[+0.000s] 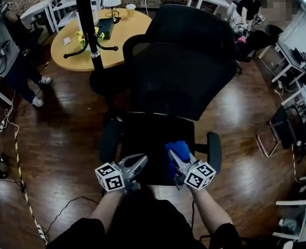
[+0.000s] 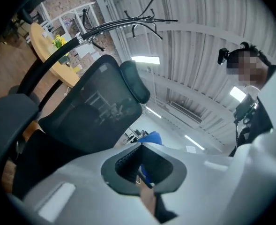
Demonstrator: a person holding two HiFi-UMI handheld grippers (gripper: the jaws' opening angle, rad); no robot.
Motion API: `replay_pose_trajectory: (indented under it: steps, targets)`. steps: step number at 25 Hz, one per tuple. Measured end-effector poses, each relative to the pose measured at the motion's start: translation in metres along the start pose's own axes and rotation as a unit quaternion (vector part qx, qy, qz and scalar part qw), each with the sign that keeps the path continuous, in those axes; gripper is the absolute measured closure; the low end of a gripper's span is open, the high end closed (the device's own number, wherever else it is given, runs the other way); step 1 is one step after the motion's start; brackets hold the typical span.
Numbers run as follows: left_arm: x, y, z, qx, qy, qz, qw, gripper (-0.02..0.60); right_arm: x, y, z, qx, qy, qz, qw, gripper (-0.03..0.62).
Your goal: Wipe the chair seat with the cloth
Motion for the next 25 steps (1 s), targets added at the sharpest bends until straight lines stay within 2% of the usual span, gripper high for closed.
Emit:
replay_pose_trajectory:
  steps: [5,11,14,17,20,22,25]
  targets:
    - [0.011,-0.006,-0.045,0.035,0.041,0.014,0.9984,0.591,-0.046,-0.080,0.063,-0.025,-0.018,-0.074,0.997,0.559]
    - [0.015,-0.016,-0.118,0.077,0.080,0.042,0.9930,0.591,-0.144,-0.199,0.137,-0.043,-0.011,-0.156,0.987,0.559]
    - [0.012,-0.019,-0.149,0.094,0.097,0.060,0.9890,0.591,-0.185,-0.259,0.161,-0.035,-0.011,-0.178,0.983,0.559]
    - [0.013,-0.018,-0.162,0.102,0.103,0.068,0.9870,0.591,-0.218,-0.308,0.171,-0.040,-0.004,-0.212,0.976,0.559]
    - [0.017,-0.018,-0.167,0.101,0.104,0.073,0.9868,0.591,-0.249,-0.326,0.173,-0.048,0.024,-0.278,0.959,0.559]
    - [0.018,-0.015,-0.168,0.103,0.100,0.071,0.9872,0.591,-0.263,-0.323,0.170,-0.052,0.041,-0.305,0.950,0.559]
    - [0.022,-0.013,-0.169,0.108,0.104,0.070,0.9862,0.591,-0.266,-0.315,0.177,-0.061,0.047,-0.298,0.951,0.559]
Point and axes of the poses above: the fingertips, and each gripper's own axes: y backward along the fingers, z to its right, x out of its top, the point moved 2 cm from there along y, backward along the fingers, and after that the axes turned 11 degrees about y, right-handed, at the moved point
